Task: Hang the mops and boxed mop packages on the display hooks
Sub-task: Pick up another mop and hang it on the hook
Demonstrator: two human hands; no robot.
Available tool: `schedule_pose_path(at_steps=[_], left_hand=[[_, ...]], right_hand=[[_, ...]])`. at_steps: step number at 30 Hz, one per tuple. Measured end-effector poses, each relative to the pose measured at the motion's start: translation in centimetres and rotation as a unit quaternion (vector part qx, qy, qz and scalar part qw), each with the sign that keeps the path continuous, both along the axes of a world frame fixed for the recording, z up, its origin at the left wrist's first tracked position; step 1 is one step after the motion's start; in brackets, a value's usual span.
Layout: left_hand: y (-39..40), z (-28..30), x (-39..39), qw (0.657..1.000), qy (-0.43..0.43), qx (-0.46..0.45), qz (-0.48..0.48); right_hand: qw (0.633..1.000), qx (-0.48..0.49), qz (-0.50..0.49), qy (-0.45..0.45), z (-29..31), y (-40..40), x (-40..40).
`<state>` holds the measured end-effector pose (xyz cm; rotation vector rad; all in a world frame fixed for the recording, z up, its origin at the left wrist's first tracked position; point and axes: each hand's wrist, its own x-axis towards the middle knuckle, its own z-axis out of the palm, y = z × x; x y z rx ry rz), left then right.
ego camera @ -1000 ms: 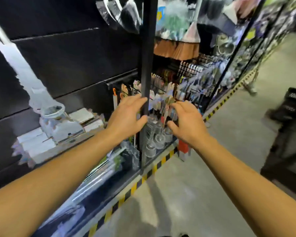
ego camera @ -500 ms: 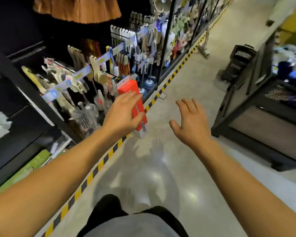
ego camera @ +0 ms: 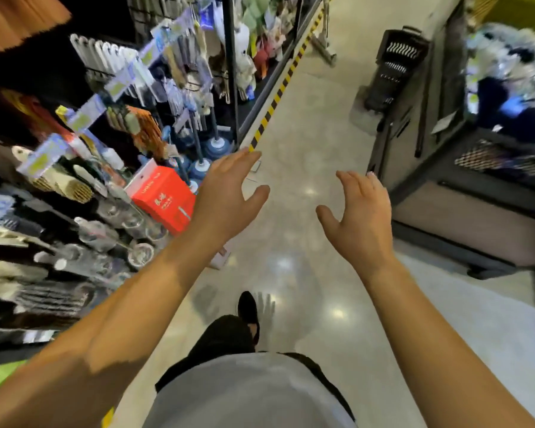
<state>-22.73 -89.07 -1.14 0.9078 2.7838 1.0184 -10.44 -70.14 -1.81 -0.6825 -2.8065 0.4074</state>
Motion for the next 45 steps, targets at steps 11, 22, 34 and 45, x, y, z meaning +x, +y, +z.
schedule_pose_path(at_steps=[11,22,34,45], left_hand=[[14.8,0.5,-19.4,0.997,0.021,-0.042,-0.061],[36.5,-1.6,-36.4,0.995,0.036,-0.088,-0.039],[57.7,-4.1,-56.5,0.999,0.016,-0.043,0.006],[74.8,-3.0,-83.2,0.995,0.025,-0.069,-0.062]], right_hand=[[0.998,-0.003,-0.041,0.038,-0.6,13.7,-17.2],[0.999,0.010,-0.014,-0.052,-2.6,36.5,-33.5],[0.998,0.018,-0.013,-0.053,-2.7,58.6,-54.9],[0.997,0.025,-0.021,-0.063,-1.2,74.8,-80.5]])
